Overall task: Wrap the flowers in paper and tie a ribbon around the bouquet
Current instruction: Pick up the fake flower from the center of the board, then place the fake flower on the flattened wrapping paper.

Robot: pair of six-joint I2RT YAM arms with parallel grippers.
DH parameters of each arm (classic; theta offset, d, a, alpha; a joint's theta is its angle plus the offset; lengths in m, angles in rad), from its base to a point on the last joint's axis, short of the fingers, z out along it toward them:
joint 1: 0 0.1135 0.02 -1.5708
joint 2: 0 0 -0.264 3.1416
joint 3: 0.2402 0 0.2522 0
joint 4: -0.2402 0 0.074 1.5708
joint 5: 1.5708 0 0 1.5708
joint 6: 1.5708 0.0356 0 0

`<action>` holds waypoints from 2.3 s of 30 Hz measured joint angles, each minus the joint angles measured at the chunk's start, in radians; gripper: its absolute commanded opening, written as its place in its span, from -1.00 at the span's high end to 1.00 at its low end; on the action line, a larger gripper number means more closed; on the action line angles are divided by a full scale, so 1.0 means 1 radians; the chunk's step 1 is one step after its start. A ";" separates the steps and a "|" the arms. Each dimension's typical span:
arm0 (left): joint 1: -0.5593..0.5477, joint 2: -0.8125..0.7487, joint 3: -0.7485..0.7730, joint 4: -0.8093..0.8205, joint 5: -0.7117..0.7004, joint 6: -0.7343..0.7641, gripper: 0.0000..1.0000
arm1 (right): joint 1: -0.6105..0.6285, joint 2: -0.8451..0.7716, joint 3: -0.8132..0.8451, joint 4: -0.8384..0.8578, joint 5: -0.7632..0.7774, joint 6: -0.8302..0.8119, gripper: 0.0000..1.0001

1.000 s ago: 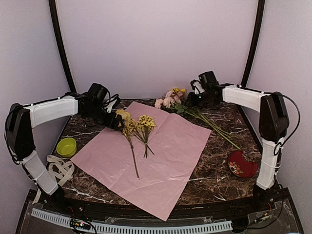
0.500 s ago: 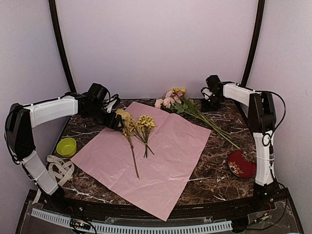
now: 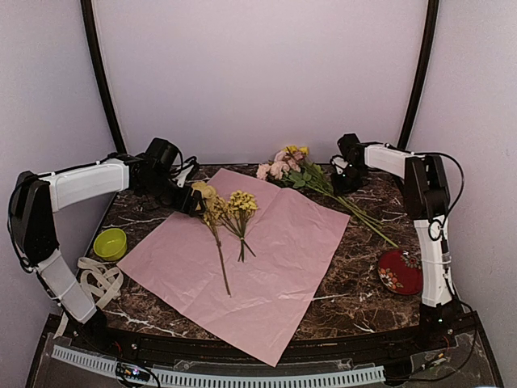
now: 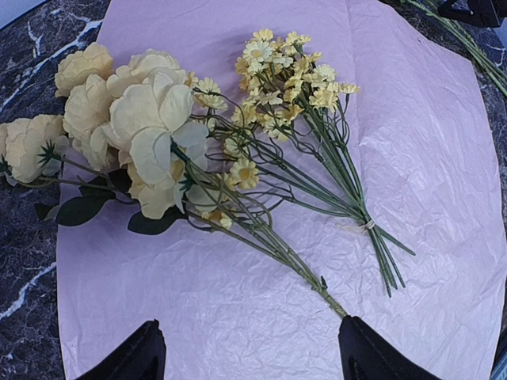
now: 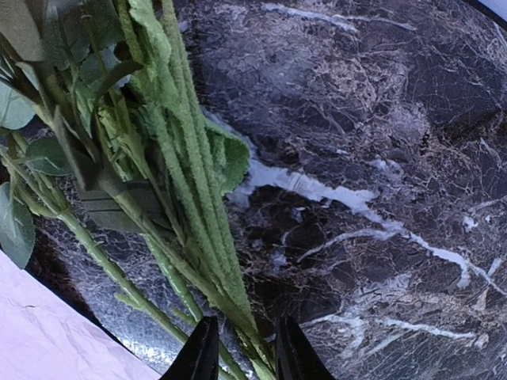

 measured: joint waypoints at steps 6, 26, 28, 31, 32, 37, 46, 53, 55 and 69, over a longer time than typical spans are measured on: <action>0.000 0.000 0.000 0.000 0.000 0.000 -0.54 | 0.000 0.014 0.002 0.000 0.027 -0.016 0.72; 0.000 0.000 0.000 0.000 0.003 0.001 -0.54 | -0.001 -0.124 -0.094 0.014 0.120 -0.037 0.98; 0.000 0.000 0.000 -0.001 0.004 0.001 -0.54 | -0.002 -0.166 -0.112 0.021 0.141 -0.037 1.00; 0.000 0.000 0.000 -0.001 0.003 0.001 -0.54 | -0.004 -0.215 -0.140 0.030 0.164 -0.032 1.00; 0.000 0.000 0.000 -0.001 0.003 0.001 -0.54 | -0.004 -0.227 -0.148 0.031 0.170 -0.029 1.00; 0.000 0.000 0.000 -0.003 0.003 0.001 -0.54 | -0.004 -0.284 -0.196 0.047 0.172 -0.005 1.00; 0.000 0.003 0.001 -0.004 0.004 0.001 -0.54 | 0.030 -0.544 -0.486 0.380 -0.190 0.292 1.00; 0.000 0.008 0.001 -0.008 0.003 0.001 -0.54 | 0.353 -0.478 -0.572 0.761 -0.343 0.590 1.00; 0.000 0.008 0.001 -0.009 0.003 0.001 -0.54 | 0.433 -0.416 -0.558 0.821 -0.375 0.649 1.00; 0.000 0.007 0.001 -0.010 0.004 0.001 -0.54 | 0.541 -0.066 -0.356 0.868 -0.470 0.811 0.64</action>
